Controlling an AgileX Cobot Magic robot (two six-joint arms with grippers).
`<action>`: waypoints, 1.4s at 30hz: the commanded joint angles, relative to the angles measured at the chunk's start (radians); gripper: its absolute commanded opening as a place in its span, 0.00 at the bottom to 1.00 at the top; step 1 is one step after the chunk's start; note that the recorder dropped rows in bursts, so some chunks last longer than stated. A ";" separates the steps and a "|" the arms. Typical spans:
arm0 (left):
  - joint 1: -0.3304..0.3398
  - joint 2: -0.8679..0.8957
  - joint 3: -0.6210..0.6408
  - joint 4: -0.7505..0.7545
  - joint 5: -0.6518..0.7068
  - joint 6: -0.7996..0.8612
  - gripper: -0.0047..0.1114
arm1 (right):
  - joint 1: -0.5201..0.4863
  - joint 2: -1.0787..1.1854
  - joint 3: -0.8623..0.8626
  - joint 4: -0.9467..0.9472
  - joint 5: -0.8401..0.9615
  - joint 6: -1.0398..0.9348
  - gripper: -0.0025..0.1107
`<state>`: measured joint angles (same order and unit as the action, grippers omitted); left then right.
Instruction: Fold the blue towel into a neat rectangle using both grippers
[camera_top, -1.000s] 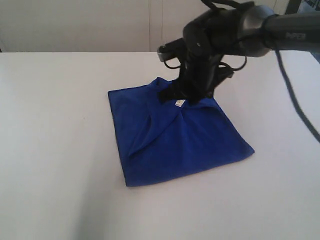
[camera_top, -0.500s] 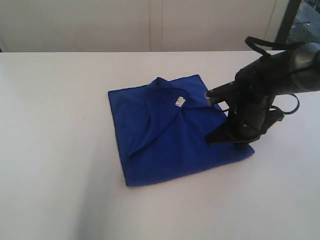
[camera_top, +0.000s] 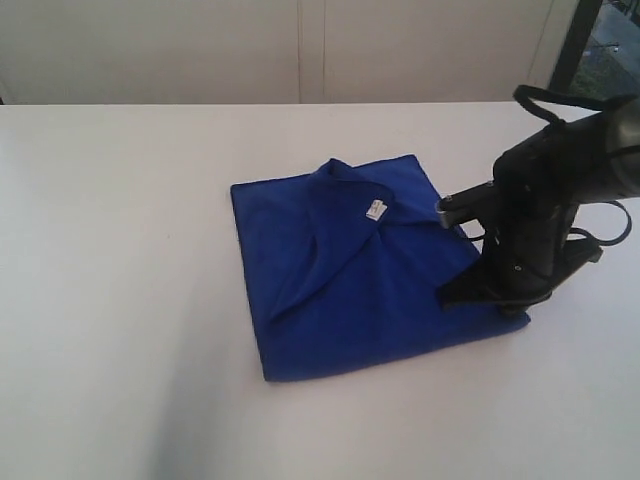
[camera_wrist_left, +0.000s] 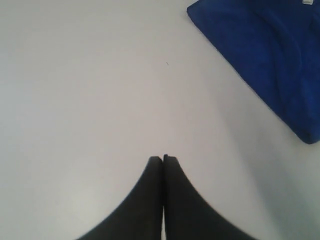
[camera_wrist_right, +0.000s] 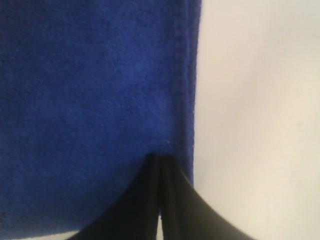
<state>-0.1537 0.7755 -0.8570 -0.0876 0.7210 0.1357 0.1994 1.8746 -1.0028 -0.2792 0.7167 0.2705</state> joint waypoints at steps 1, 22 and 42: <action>0.003 -0.007 -0.005 -0.012 0.007 -0.001 0.04 | -0.008 -0.008 0.060 0.020 0.067 0.039 0.02; 0.003 -0.007 -0.005 -0.012 0.007 -0.001 0.04 | -0.008 -0.081 0.108 0.160 0.067 0.042 0.02; 0.003 -0.007 -0.005 -0.012 0.007 -0.001 0.04 | -0.008 -0.081 0.108 0.174 0.185 -0.010 0.02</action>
<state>-0.1537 0.7755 -0.8570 -0.0876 0.7210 0.1357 0.1923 1.7937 -0.9062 -0.0933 0.8804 0.2714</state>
